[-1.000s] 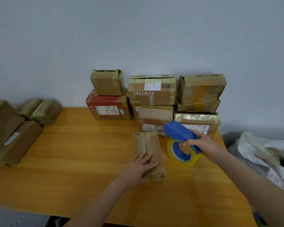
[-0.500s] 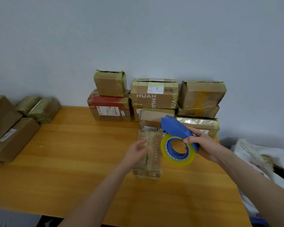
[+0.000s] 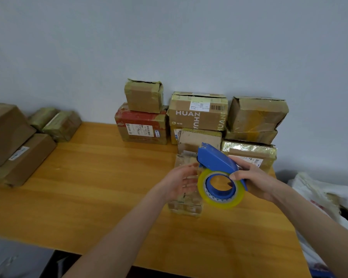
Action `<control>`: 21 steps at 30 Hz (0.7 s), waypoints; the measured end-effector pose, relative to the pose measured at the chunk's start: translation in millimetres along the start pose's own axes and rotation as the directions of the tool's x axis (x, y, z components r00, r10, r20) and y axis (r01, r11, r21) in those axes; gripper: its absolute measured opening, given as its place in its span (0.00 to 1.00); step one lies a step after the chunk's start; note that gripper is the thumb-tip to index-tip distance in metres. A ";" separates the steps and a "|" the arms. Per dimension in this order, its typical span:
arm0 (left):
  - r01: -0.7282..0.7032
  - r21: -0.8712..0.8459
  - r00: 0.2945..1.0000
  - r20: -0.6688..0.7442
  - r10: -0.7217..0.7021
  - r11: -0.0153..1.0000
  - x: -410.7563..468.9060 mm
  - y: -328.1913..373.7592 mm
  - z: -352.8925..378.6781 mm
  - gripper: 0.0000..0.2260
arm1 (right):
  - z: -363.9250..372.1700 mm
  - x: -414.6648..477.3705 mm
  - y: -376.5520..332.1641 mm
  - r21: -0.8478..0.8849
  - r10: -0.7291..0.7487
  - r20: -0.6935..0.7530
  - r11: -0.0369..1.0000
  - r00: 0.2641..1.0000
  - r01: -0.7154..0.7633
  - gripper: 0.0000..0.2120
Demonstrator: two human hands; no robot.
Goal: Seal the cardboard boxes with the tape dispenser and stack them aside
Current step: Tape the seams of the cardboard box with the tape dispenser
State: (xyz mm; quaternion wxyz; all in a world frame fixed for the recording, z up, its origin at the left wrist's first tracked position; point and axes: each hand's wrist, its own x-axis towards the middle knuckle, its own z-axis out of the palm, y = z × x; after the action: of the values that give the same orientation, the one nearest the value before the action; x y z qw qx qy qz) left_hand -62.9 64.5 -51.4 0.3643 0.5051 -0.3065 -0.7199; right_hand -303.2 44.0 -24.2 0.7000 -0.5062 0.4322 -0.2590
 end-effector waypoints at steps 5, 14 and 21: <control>0.028 0.010 0.997 0.069 -0.028 1.000 3.0 -1.5 -3.7 0.09 | 1.8 -1.8 -1.6 0.032 0.025 0.047 0.999 0.999 -0.027 0.31; -0.015 0.128 0.999 0.051 0.008 0.992 4.7 4.8 -24.1 0.06 | 0.0 -1.5 -4.8 -0.102 0.057 0.008 0.993 0.998 -0.056 0.34; 0.018 0.338 1.000 0.001 -0.020 0.941 1.9 23.1 -37.6 0.05 | 6.4 0.4 -13.9 -0.437 0.027 -0.004 0.899 1.000 -0.027 0.32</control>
State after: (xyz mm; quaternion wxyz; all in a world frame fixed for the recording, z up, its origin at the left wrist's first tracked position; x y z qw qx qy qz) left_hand -22.6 47.6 -45.0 0.2648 0.5614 -0.4213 -0.6613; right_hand -296.4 41.9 -10.6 0.5724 -0.6446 0.4856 -0.1452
